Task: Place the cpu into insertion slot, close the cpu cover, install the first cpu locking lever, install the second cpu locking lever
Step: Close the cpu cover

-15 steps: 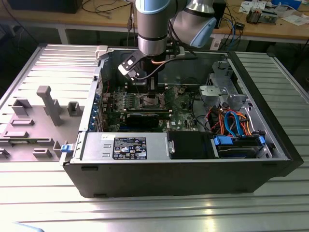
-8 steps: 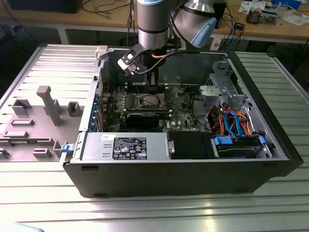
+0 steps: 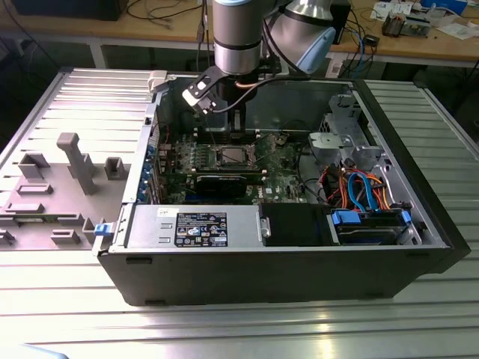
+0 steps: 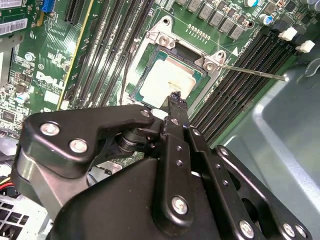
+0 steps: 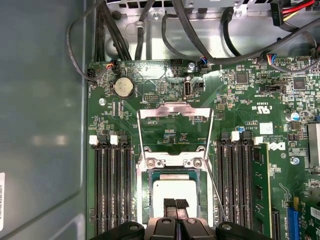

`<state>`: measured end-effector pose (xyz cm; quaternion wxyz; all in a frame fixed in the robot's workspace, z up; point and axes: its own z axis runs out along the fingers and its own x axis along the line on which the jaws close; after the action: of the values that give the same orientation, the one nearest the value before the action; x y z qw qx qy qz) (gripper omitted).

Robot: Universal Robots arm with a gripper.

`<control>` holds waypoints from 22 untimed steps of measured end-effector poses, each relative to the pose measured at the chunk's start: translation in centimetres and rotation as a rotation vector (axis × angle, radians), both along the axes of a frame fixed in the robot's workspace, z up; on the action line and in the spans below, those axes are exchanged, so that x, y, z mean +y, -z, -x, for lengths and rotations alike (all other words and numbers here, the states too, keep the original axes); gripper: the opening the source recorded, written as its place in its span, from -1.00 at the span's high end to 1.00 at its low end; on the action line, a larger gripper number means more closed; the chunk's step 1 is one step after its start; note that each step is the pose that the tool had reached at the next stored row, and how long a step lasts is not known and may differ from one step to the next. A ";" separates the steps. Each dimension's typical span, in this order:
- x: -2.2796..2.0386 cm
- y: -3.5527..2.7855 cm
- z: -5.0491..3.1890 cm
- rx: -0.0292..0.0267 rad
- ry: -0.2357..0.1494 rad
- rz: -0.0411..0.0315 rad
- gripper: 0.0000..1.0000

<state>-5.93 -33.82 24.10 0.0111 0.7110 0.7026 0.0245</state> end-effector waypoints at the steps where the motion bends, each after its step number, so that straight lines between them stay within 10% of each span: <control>1: 0.00 -0.04 0.00 -0.0001 0.000 -0.0001 0.79; 22: 0.00 -0.06 -0.54 0.0000 0.000 0.0001 0.79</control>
<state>-5.38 -33.82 24.16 0.0111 0.7110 0.7026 0.0244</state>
